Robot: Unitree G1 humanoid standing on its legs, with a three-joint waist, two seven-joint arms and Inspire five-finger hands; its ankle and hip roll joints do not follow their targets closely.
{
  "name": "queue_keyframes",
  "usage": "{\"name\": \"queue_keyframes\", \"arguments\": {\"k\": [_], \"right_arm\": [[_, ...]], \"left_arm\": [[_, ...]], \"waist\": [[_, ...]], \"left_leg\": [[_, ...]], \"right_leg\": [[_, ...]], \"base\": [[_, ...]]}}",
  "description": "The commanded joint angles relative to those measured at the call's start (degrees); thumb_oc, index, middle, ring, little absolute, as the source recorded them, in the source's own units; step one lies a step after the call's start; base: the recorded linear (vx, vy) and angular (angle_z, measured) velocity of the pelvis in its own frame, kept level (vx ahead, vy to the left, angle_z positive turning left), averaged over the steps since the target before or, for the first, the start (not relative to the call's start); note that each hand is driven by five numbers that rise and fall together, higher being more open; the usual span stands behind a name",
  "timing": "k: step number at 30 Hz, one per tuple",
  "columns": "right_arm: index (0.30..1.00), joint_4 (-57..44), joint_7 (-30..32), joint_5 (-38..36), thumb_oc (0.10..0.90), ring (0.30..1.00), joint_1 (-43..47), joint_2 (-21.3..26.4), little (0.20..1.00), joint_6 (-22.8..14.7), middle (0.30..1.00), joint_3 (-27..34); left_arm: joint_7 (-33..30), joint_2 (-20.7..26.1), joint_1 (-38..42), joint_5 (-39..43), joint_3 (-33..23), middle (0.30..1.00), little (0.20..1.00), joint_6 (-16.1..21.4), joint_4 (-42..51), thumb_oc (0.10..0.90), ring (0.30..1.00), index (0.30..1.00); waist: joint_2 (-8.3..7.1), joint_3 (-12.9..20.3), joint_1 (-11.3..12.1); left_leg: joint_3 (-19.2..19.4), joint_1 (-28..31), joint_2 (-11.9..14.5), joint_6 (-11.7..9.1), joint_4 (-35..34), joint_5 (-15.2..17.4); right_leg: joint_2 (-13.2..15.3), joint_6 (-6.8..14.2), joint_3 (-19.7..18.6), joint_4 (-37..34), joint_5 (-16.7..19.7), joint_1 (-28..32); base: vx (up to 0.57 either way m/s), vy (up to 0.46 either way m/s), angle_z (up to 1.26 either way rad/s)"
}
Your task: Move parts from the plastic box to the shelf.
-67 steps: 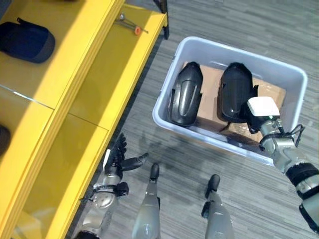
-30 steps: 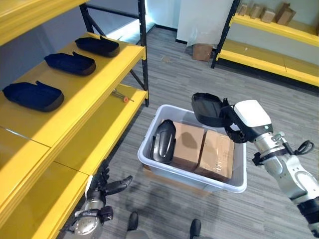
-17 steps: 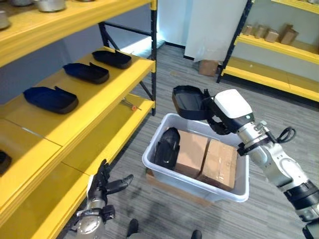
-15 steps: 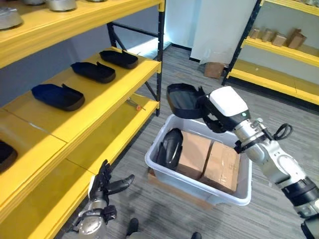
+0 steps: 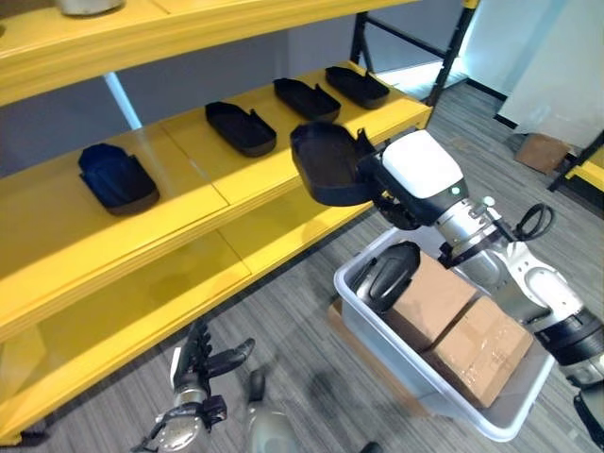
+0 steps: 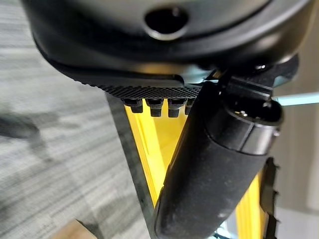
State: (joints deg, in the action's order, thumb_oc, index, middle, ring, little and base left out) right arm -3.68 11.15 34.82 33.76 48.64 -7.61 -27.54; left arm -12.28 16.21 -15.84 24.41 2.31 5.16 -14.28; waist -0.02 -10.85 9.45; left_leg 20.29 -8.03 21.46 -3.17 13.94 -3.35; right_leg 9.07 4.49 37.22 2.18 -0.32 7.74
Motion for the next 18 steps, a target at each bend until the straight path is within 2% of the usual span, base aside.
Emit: {"name": "queue_keyframes", "arguments": {"k": [1,2,3,7,11,18], "right_arm": [[0.300,-2.65,7.72,-1.10,0.400,0.300,7.98,-1.52,0.300,0.50,0.300,8.75],[0.300,-3.33,7.58,-1.29,0.400,0.300,5.85,-1.59,0.300,0.42,0.300,10.75],[0.300,-3.45,7.35,-1.21,0.400,0.300,4.85,-1.97,0.300,0.34,0.300,11.46],[0.300,-4.03,6.79,-1.42,0.400,0.300,2.40,-3.18,0.300,0.03,0.300,12.81],[0.300,-4.14,5.62,-0.91,0.400,0.300,2.03,-4.78,0.300,-0.14,0.300,12.29],[0.300,-5.11,4.68,-0.40,0.400,0.300,1.37,-5.92,0.300,-0.12,0.300,12.78]], "left_arm": [[0.06,3.35,4.48,-0.40,0.43,1.000,1.000,6.27,6.15,0.900,1.000,1.000],[0.14,3.12,4.65,-0.87,0.62,1.000,1.000,5.99,5.96,0.900,1.000,1.000],[0.24,2.79,4.62,-1.04,0.41,1.000,1.000,5.85,5.90,0.900,1.000,1.000],[0.51,3.81,4.34,-1.97,-0.35,1.000,1.000,5.87,6.01,0.900,1.000,1.000],[0.15,4.64,3.94,-3.09,-1.71,1.000,1.000,5.96,5.84,0.900,1.000,1.000],[0.18,4.60,3.55,-4.24,-2.30,1.000,1.000,6.03,6.97,0.900,1.000,1.000]], "waist": [[-1.61,4.24,0.82],[-1.25,4.79,0.17],[-1.23,5.03,0.07],[-2.31,5.67,0.40],[-3.89,6.14,1.45],[-5.96,6.86,2.72]], "left_leg": [[-10.33,0.22,4.13,-8.15,0.96,-5.10],[-10.22,2.59,1.39,-7.02,-5.22,-2.47],[-10.03,2.96,0.79,-6.95,-6.04,-1.86],[-11.69,3.65,-1.64,-6.25,-6.82,-0.63],[-11.36,4.56,-4.43,-4.58,-7.77,1.31],[-12.95,4.51,-8.25,-2.73,-9.48,2.67]], "right_leg": [[-1.19,-1.15,-2.84,2.55,-5.17,-2.46],[1.20,0.41,-1.68,3.89,-4.25,-2.45],[1.84,0.61,-1.38,4.39,-3.87,-2.44],[4.37,2.05,-0.84,4.41,-2.05,-1.72],[7.67,4.01,-0.83,5.79,-0.41,-2.09],[10.14,6.22,-0.79,5.26,2.40,-1.74]], "base": [[0.06,0.276,0.85],[0.08,0.302,0.74],[0.07,0.239,1.06],[0.08,0.145,0.64],[0.05,0.153,0.11],[0.04,0.112,0.10]]}}
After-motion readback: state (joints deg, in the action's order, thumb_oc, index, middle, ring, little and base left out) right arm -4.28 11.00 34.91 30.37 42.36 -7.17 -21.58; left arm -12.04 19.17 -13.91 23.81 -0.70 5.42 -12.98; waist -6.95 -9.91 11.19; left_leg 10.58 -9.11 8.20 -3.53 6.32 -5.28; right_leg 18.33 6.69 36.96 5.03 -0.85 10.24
